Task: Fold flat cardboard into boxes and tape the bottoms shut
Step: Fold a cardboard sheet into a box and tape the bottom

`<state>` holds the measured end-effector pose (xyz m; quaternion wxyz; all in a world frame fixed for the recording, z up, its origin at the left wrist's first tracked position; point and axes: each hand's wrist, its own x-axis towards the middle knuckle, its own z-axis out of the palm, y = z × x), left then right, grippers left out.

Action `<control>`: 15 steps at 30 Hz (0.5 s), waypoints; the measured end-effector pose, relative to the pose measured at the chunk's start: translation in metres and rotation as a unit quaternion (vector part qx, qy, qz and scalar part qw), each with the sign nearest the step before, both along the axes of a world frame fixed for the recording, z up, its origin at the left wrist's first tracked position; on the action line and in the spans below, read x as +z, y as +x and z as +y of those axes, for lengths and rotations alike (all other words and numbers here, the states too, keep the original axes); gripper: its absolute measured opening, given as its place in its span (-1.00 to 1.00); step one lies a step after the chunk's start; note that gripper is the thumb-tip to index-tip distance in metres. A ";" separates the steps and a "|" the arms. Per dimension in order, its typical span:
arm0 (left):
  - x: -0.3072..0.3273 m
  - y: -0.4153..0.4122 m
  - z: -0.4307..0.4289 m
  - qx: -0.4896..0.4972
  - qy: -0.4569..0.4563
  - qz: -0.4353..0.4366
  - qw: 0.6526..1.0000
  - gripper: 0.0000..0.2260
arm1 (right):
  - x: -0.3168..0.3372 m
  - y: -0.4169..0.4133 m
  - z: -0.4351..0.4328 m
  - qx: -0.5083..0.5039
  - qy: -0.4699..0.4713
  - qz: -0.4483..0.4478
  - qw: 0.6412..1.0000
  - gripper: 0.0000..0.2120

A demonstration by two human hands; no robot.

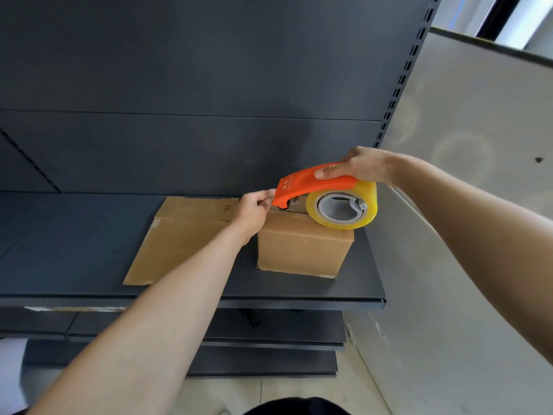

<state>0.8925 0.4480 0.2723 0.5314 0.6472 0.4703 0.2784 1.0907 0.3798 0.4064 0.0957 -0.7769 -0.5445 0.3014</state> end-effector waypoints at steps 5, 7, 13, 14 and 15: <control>0.002 0.003 -0.004 0.005 0.020 0.020 1.000 -0.69 | -0.001 0.004 -0.005 0.000 0.003 0.026 1.000 -0.36; 0.003 0.003 -0.006 -0.001 0.028 0.027 0.999 -0.68 | -0.001 0.007 -0.006 0.009 0.004 0.034 0.999 -0.42; 0.005 -0.011 0.002 0.020 0.055 0.070 0.996 -0.64 | 0.014 0.053 -0.035 -0.003 -0.010 0.023 1.000 -0.51; 0.006 -0.012 0.004 0.020 0.055 0.073 0.996 -0.64 | 0.015 0.064 -0.043 -0.014 -0.015 0.019 1.000 -0.42; 0.006 -0.012 0.004 0.017 0.054 0.077 0.995 -0.64 | 0.015 0.071 -0.050 -0.025 -0.019 0.016 0.999 -0.34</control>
